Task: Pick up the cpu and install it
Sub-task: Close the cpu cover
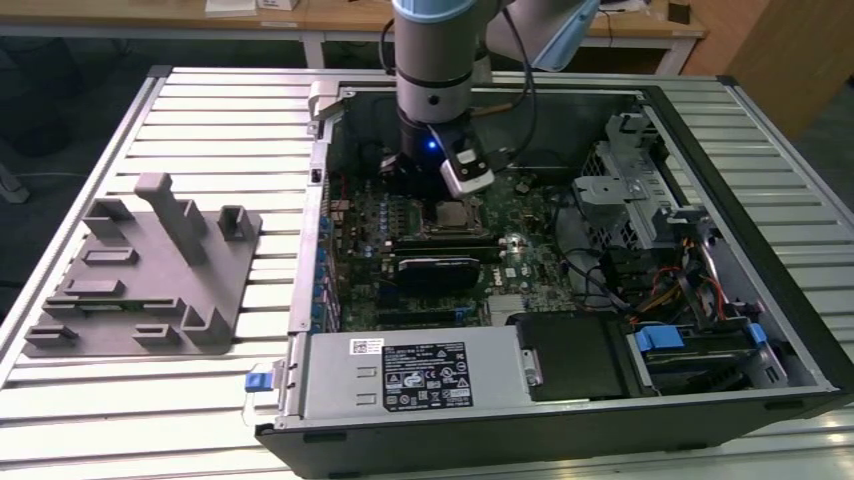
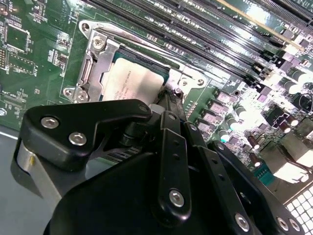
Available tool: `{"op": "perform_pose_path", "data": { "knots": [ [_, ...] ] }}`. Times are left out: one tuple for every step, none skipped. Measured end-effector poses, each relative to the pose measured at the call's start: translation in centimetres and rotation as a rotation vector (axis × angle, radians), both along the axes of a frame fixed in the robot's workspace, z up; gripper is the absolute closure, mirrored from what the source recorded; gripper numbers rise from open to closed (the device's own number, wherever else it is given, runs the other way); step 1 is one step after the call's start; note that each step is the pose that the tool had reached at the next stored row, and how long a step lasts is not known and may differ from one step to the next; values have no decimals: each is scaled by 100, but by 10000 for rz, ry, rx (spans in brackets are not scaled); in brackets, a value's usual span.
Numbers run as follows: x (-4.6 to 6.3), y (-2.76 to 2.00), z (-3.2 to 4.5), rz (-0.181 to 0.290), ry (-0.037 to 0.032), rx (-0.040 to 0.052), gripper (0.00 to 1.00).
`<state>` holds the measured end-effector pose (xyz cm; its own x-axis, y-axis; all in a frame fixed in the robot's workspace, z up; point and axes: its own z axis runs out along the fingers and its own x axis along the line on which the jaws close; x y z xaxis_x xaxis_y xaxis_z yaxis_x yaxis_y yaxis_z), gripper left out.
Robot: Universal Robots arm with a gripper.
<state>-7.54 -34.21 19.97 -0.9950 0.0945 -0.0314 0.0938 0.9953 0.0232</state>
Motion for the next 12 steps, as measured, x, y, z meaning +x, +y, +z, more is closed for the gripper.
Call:
{"op": "perform_pose_path", "data": {
  "knots": [
    [-3,0,-3,0,0,0,89],
    [-6,0,-6,0,0,0,89],
    [-8,0,-7,1,1,0,89],
    [-8,0,-6,1,1,-1,89],
    [-9,0,-11,0,-1,2,89],
    [-12,0,-12,1,0,0,89],
    [-12,0,-12,1,0,0,89],
    [-13,0,-13,0,0,0,89],
    [-16,0,-13,-1,-1,1,89],
    [-18,1,-13,-1,-1,1,89],
    [-19,0,-13,1,-1,1,89],
    [-19,0,-13,1,0,0,89]
  ]
}}
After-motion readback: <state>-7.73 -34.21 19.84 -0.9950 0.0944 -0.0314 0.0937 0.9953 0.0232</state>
